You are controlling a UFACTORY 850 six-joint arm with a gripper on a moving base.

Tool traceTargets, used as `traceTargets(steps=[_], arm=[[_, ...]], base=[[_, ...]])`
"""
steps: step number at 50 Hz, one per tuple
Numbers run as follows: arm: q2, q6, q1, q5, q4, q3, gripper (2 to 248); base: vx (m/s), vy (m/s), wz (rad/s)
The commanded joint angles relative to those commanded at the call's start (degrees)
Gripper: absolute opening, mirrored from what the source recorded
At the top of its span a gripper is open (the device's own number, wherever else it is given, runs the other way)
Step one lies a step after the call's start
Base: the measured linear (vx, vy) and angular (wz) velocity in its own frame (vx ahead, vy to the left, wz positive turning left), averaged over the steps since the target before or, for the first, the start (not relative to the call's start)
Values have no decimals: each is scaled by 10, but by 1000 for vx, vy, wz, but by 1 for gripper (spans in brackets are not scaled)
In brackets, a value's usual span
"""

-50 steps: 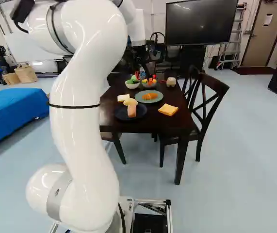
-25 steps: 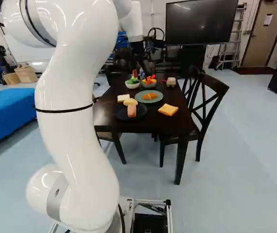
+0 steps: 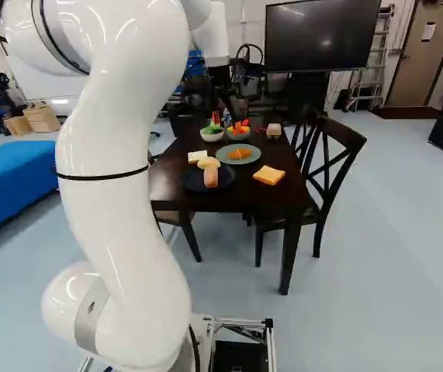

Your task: Move the croissant to the empty plate

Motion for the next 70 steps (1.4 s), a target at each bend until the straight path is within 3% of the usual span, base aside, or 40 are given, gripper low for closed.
traceTargets(steps=[38,70], arm=[[0,0,0,0,0,0,247],[0,0,0,0,0,0,247]], base=[[-14,0,1],[-132,2,14]])
